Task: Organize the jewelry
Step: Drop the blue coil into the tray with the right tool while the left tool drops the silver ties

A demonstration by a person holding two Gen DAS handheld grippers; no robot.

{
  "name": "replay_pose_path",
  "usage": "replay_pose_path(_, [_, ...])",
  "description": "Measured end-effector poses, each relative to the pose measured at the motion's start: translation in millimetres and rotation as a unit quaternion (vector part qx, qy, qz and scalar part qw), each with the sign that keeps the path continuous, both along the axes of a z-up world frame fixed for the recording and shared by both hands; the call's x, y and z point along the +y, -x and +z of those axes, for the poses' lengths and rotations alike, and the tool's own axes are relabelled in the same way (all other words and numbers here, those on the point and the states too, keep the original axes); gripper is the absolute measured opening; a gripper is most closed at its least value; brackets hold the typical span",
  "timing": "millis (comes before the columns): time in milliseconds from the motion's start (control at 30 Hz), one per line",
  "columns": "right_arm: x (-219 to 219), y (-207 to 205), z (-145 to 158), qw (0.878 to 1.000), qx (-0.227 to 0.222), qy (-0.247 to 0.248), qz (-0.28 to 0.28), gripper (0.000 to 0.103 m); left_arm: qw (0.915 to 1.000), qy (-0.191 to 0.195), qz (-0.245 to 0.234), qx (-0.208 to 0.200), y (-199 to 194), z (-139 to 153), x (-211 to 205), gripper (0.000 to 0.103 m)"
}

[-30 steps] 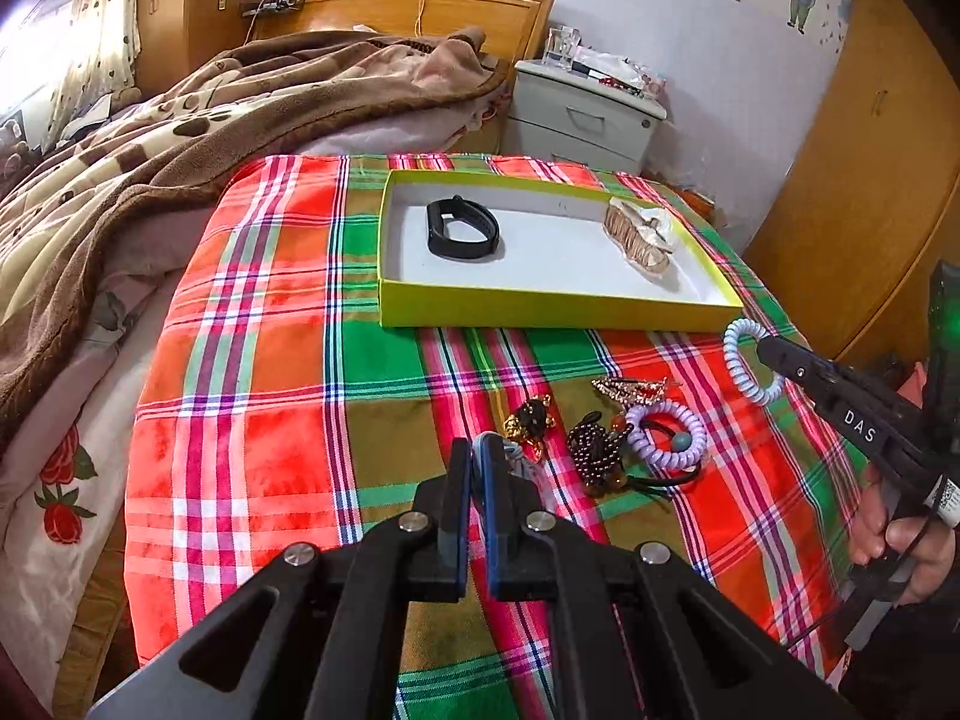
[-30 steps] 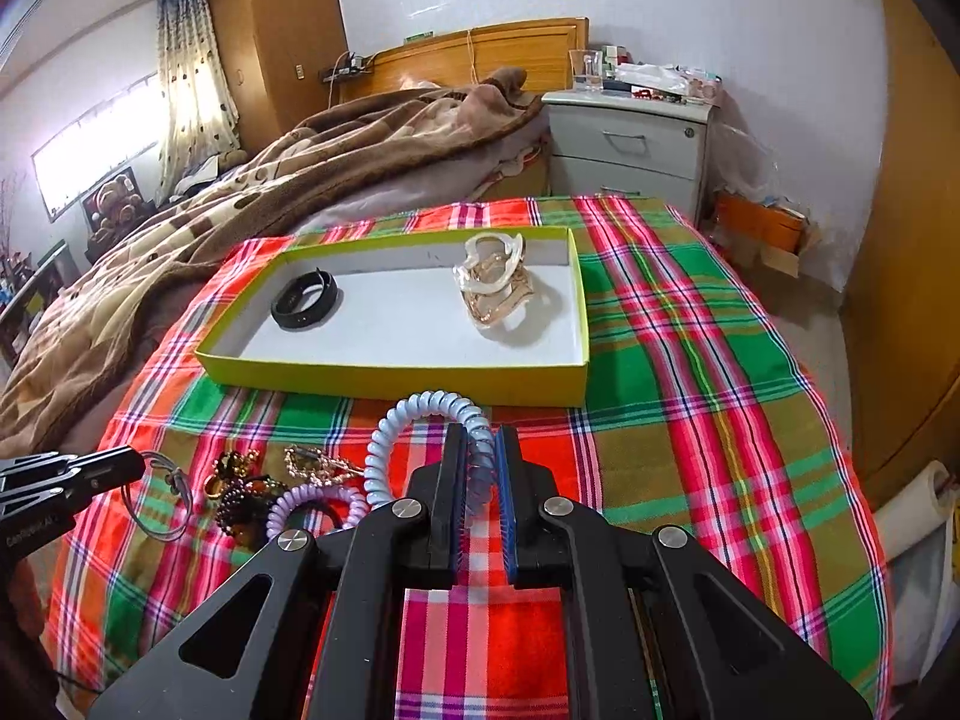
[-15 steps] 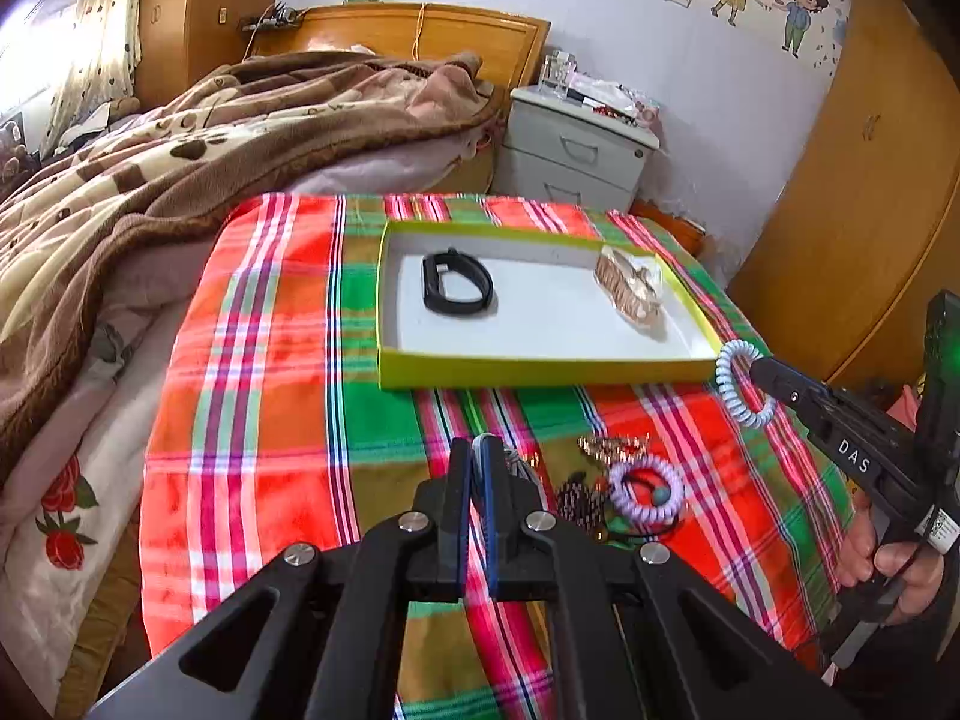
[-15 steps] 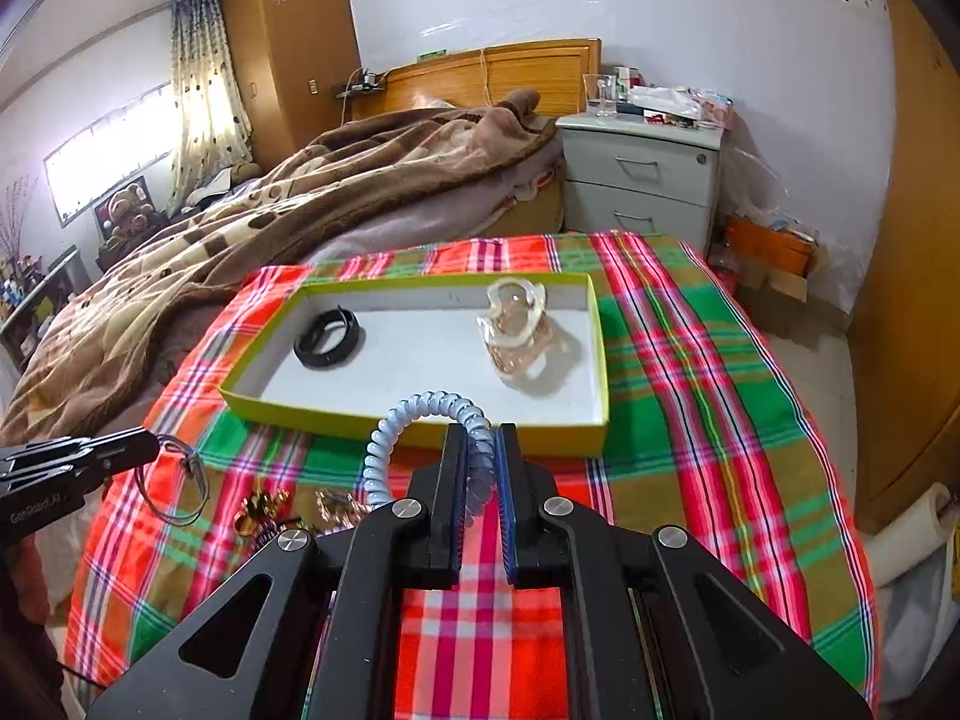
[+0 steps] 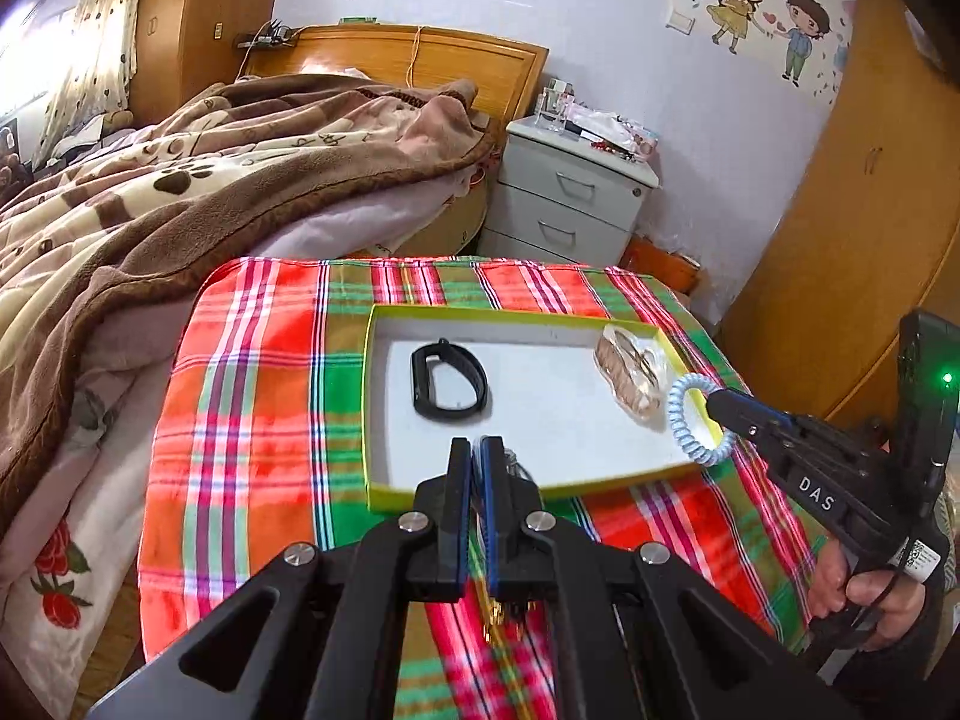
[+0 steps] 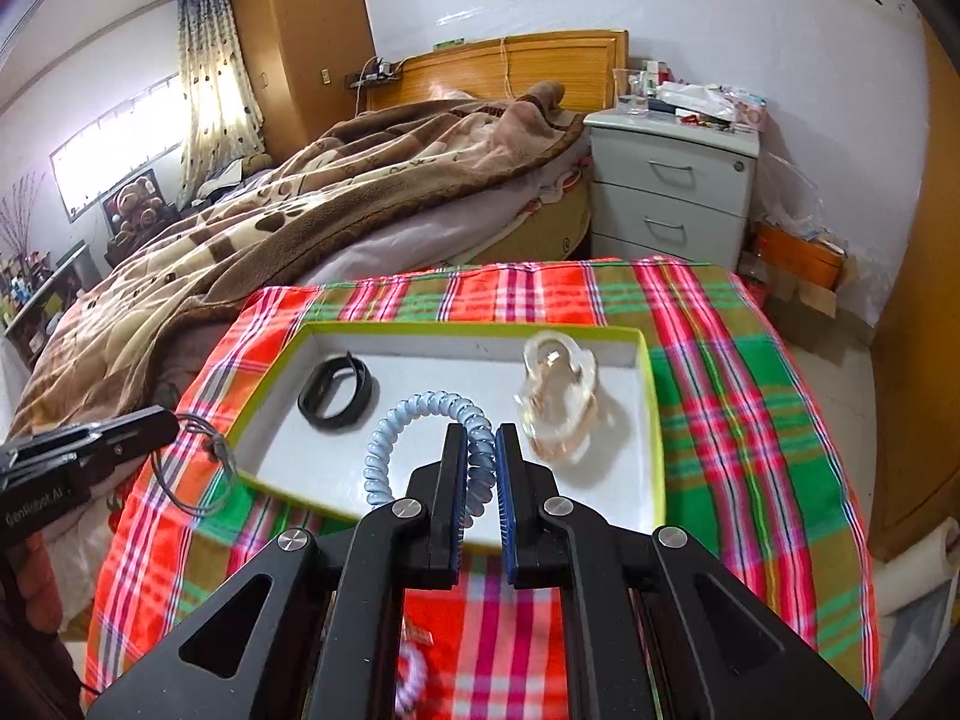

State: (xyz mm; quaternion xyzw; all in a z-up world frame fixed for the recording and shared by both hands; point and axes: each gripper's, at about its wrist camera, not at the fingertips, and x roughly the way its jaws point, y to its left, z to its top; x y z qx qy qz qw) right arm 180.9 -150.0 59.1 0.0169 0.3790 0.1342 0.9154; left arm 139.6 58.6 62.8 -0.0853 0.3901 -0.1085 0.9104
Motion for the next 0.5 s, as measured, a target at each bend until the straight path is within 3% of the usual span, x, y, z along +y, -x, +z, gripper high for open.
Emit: replay_pose_path(500, [41,-79,-33,0.998,0.051,0.026,0.018,0.01,0.9987,0.005,0.008,0.05,-61,-43,-3,0.004])
